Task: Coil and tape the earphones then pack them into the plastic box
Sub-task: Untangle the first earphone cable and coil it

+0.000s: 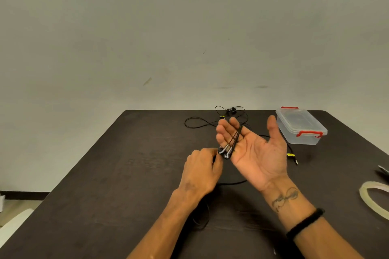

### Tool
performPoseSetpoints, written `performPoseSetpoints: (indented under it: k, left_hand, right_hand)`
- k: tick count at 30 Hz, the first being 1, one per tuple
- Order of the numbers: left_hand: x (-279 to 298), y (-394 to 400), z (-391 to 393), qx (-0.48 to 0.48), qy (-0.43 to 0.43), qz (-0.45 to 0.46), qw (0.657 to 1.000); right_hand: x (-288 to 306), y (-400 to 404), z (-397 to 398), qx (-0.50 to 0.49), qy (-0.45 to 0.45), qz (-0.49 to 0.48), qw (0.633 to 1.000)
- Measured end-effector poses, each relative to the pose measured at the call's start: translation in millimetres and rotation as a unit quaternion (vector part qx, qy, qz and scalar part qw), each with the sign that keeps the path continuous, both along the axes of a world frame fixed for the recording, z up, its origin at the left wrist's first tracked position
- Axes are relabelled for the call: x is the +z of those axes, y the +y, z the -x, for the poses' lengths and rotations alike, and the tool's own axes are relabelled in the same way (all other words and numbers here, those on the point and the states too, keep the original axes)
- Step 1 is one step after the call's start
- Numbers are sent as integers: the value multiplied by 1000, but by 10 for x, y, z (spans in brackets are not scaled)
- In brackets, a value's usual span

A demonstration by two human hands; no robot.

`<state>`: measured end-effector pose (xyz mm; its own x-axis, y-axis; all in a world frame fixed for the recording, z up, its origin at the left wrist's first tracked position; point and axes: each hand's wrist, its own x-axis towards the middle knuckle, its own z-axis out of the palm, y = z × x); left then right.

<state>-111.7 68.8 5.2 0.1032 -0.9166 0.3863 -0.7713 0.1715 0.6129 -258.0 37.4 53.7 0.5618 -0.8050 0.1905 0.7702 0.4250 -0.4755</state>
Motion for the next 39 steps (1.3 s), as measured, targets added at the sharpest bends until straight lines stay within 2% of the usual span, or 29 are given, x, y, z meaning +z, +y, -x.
performPoseSetpoints:
  k: [3, 6, 9, 12, 17, 20, 23, 26, 29, 33, 39]
  left_hand:
    - [-38, 58, 132, -18, -46, 5, 999]
    - [-80, 116, 236, -51, -114, 26, 992]
    - [-56, 133, 257, -70, -166, 54, 982]
    - [35, 142, 198, -63, -171, 89, 979]
    - [123, 75, -15, 49, -206, 139, 967]
    - [157, 59, -132, 113, -190, 195, 956]
    - [209, 59, -216, 162, -165, 231, 945]
    - [242, 61, -258, 170, -147, 262, 938]
    - [276, 70, -293, 168, -136, 315, 924]
    - [287, 85, -304, 146, -122, 371, 909]
    - [297, 73, -320, 121, -62, 359, 923]
  right_hand:
    - [9, -38, 27, -58, -22, -18, 998]
    - [2, -76, 63, -113, 0, -2, 994]
    - [-30, -120, 87, -166, 85, 52, 981]
    - [-65, -145, 71, -192, 193, 117, 955]
    - [-87, -115, -1, -177, 312, 202, 911]
    - [-125, -84, -51, -172, 373, 251, 877]
    - [-177, -45, -77, -138, 424, 286, 848]
    - [-165, 33, -110, -107, 460, 317, 823]
    - [-131, 74, -141, -69, 452, 317, 831]
    - [-89, 94, -141, 36, 429, 311, 847]
    - [-14, 129, -96, 220, 408, 241, 853]
